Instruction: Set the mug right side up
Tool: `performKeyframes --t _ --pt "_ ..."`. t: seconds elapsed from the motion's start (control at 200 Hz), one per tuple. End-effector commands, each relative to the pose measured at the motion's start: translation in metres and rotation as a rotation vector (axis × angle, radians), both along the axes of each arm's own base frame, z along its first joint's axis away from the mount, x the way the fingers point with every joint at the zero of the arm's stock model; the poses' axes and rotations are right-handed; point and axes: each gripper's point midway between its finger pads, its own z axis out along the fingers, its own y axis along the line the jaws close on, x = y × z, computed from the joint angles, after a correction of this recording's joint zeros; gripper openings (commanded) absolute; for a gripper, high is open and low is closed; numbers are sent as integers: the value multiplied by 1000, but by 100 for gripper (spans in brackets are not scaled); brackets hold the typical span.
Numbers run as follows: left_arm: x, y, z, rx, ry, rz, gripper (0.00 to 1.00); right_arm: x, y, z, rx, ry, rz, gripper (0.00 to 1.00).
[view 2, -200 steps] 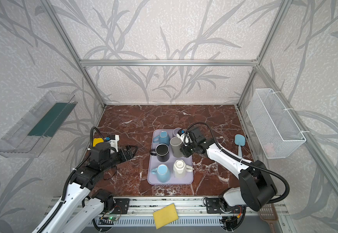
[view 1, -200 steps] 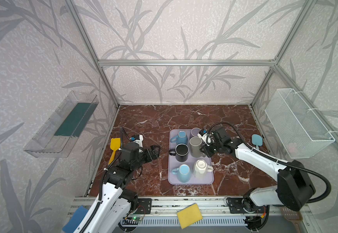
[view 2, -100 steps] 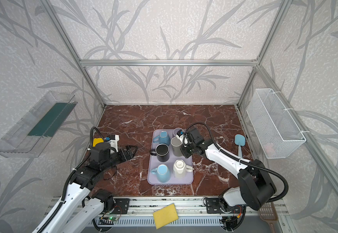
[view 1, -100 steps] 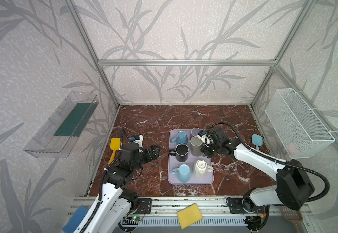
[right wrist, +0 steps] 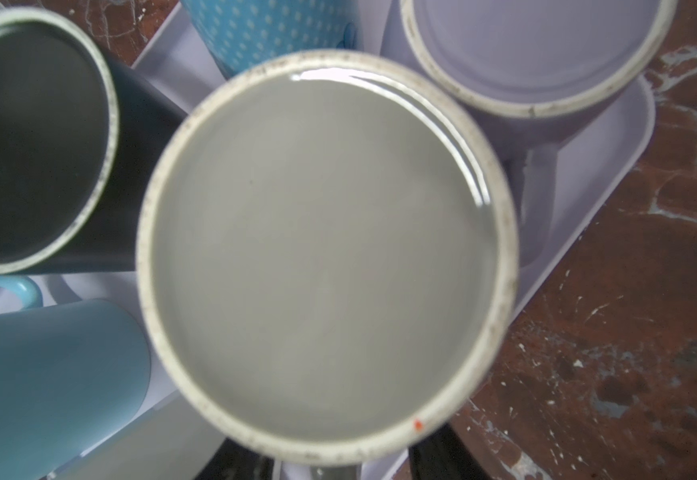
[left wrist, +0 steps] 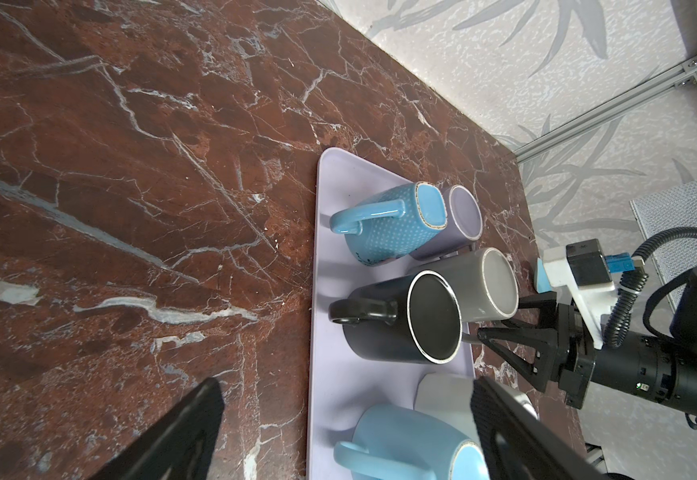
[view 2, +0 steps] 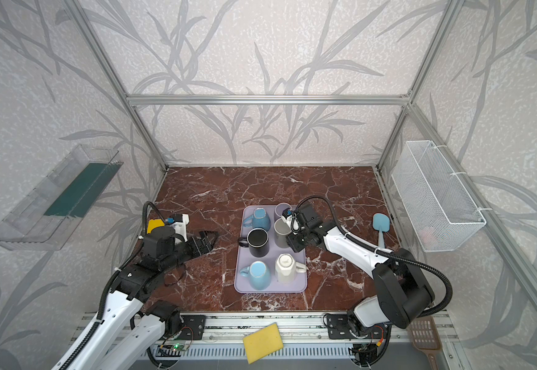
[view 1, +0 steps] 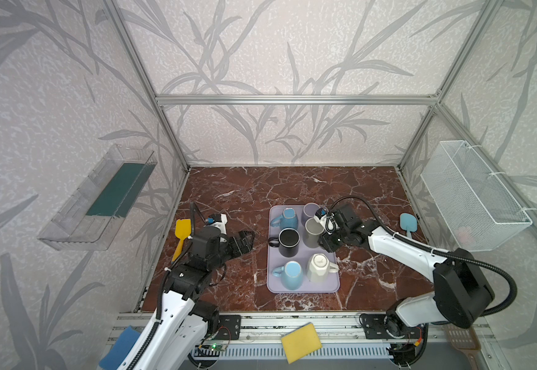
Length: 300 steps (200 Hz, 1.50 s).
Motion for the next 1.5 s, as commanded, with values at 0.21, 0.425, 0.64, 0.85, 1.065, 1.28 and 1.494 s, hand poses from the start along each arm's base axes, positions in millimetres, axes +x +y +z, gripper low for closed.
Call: performKeyframes --t 0.21,0.425,0.64,0.85,1.065,1.28,1.494 --pt "-2 2 -1 9 -2 3 95 1 -3 -7 -44 31 -12 17" --pt "-2 1 -1 10 -1 1 95 11 -1 6 -37 -17 -20 0" --pt "-2 1 3 7 -8 -3 95 23 10 43 50 -87 3 0" --pt "-2 -1 6 -3 -15 -10 95 28 17 90 189 -170 19 0" --pt "0 -4 8 -21 -16 -17 95 33 20 122 288 -251 5 0" --pt "5 -10 22 -43 -41 -37 95 34 25 152 422 -289 -3 0" --pt "14 -21 43 -94 -85 -71 95 31 37 183 587 -289 -6 0"
